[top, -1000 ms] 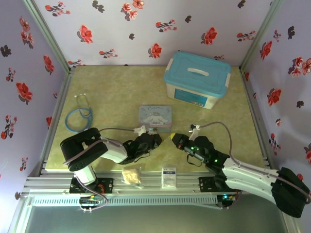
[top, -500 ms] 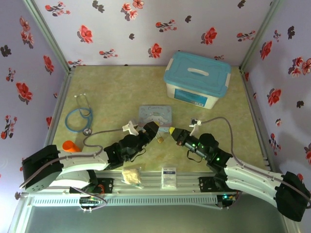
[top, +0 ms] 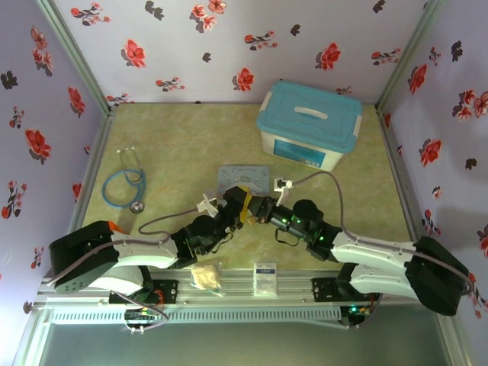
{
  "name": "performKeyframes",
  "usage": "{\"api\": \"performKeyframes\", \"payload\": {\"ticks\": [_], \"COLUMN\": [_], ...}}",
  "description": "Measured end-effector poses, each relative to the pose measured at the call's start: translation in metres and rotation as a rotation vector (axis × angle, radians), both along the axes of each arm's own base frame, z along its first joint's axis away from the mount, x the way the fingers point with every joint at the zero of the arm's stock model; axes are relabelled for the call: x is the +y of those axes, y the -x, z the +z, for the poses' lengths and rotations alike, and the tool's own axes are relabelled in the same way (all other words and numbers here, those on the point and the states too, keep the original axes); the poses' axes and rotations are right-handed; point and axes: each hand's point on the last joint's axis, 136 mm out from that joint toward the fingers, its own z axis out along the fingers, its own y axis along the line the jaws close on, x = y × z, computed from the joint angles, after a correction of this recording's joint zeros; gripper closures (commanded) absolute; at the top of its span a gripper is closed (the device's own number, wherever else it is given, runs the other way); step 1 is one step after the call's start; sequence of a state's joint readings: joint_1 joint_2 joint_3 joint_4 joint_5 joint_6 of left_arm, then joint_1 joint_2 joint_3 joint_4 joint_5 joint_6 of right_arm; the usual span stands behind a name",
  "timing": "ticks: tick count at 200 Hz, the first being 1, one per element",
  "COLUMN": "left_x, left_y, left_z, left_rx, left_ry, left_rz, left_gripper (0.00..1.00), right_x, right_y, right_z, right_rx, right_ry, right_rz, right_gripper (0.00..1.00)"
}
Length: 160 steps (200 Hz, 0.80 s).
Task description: Unlock a padlock with a key
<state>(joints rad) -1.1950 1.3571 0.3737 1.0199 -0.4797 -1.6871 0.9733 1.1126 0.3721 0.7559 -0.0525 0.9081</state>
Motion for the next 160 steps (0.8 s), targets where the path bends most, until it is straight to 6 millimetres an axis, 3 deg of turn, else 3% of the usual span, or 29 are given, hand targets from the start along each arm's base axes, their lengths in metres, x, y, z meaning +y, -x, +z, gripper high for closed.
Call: {"api": "performKeyframes", "payload": {"ticks": [32,68,127,146,160], "left_x": [0.001,0.007,0.025,0.025,0.025], "left_y": [0.0,0.0,-0.002,-0.002,-0.002], "left_z": [0.008,0.011,0.012,0.012,0.011], "left_rx": [-0.011,-0.021,-0.028,-0.03,-0.032], "left_ry": [0.059,0.087,0.095,0.091,0.083], "left_rz": [0.003,0.009,0.037,0.036,0.036], "left_gripper": [0.15,0.29,0.41,0.48,0.6], "right_x": [0.011,0.02,0.018,0.017,0.016], "right_y": [0.001,0.008,0.011,0.011,0.011], "right_z": [-0.006,-0.007,-0.002,-0.001,-0.001], "right_rx": [0.002,0.002,-0.004,-0.005,-0.005], "right_ry": [0.0,-0.014,-0.027,-0.028,-0.026], "right_rz": [0.02,0.047,0.048,0.047,0.044], "right_gripper": [1.0,1.0,1.0,1.0,1.0]}}
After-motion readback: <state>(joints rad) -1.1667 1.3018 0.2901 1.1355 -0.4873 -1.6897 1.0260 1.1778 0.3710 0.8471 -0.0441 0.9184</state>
